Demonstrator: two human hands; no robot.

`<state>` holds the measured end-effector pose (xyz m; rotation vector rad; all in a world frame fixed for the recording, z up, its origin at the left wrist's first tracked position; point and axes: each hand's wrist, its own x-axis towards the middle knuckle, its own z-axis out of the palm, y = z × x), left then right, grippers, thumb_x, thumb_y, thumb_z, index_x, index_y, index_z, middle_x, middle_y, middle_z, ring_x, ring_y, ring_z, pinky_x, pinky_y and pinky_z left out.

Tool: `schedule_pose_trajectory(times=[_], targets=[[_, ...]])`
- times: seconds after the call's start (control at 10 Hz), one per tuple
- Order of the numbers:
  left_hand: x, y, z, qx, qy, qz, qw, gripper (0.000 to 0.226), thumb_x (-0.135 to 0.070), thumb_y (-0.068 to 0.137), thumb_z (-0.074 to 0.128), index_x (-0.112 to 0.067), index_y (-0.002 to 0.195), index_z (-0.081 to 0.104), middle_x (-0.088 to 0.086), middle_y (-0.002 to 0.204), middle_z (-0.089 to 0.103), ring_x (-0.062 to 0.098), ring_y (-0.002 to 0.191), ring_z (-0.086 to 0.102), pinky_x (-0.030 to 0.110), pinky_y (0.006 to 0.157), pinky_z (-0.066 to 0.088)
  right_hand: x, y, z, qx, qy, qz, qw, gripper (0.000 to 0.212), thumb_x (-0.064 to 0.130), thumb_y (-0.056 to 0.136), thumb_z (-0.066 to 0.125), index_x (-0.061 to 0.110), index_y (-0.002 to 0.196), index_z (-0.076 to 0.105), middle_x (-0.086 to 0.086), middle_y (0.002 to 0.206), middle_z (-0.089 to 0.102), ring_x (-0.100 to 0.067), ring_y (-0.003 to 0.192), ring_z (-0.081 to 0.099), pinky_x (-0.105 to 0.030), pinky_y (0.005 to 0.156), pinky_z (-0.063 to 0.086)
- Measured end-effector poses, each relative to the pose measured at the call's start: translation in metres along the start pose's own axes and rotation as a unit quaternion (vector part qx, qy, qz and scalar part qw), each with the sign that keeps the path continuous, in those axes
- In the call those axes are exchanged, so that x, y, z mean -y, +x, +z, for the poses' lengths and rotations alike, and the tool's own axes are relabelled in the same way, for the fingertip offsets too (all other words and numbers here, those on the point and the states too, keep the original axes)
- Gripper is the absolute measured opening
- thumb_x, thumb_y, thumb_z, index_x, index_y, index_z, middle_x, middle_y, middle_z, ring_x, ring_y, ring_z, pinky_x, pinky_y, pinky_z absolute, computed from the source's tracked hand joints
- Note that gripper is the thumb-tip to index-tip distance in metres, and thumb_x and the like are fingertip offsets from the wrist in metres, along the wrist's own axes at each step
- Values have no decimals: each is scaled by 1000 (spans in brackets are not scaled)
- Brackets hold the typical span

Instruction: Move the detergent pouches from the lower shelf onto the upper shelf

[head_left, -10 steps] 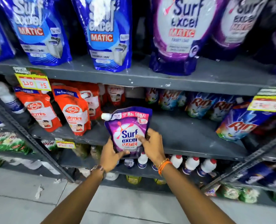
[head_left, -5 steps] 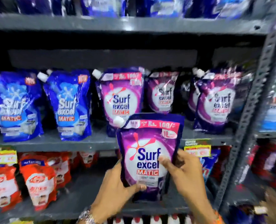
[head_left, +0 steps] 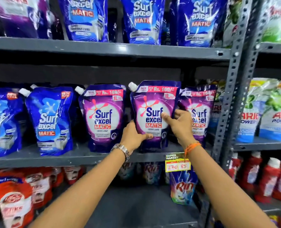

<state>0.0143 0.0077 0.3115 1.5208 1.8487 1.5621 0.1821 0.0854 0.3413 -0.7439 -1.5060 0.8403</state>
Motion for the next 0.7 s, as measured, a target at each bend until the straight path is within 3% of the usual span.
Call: schedule_pose_trajectory(times=[0.1, 0.3, 0.4, 0.5, 0.6, 0.7], targets=[[9, 9, 13, -2, -13, -15, 1000, 81, -17, 59, 96, -12, 129, 56, 7, 126, 71, 23, 118, 67, 44, 103, 55, -9, 8, 0, 9, -28, 7, 1000, 21, 24, 78, 82, 8, 83, 70, -9, 85, 77, -24, 80, 75, -43, 74, 63], [15, 23, 24, 15, -11, -27, 999, 79, -21, 61, 95, -14, 128, 56, 6, 127, 70, 23, 118, 66, 45, 103, 55, -23, 24, 0, -1, -34, 34, 999, 22, 31, 76, 83, 17, 85, 69, -2, 92, 75, -22, 91, 73, -44, 87, 61], [19, 24, 24, 25, -7, -36, 999, 80, -22, 62, 94, -16, 131, 54, 6, 130, 69, 23, 122, 65, 46, 106, 53, -29, 26, 0, 19, -29, 40, 999, 37, 34, 76, 83, 9, 100, 70, -5, 102, 75, -21, 98, 72, -45, 93, 59], [12, 14, 19, 50, 14, -47, 998, 83, -22, 69, 91, -13, 138, 45, 9, 139, 63, 26, 128, 61, 41, 108, 50, -19, 15, -3, 40, -27, 60, 997, 50, 32, 80, 80, 4, 117, 64, -11, 117, 71, -26, 109, 68, -36, 90, 57], [-1, -7, 10, 74, 36, -26, 996, 96, -26, 78, 85, -11, 153, 28, 12, 152, 50, 27, 139, 51, 40, 115, 44, 12, -9, -24, 18, -21, 51, 998, 60, 29, 83, 77, 7, 135, 55, -8, 133, 62, -18, 113, 62, -28, 92, 50], [-9, -39, -15, -11, 57, 66, 996, 90, -32, 82, 80, -16, 155, 28, 8, 154, 49, 23, 142, 48, 42, 118, 40, 70, -67, -65, -49, 40, -50, 997, 37, 27, 89, 69, 18, 124, 64, 2, 119, 69, -4, 98, 66, -23, 88, 52]])
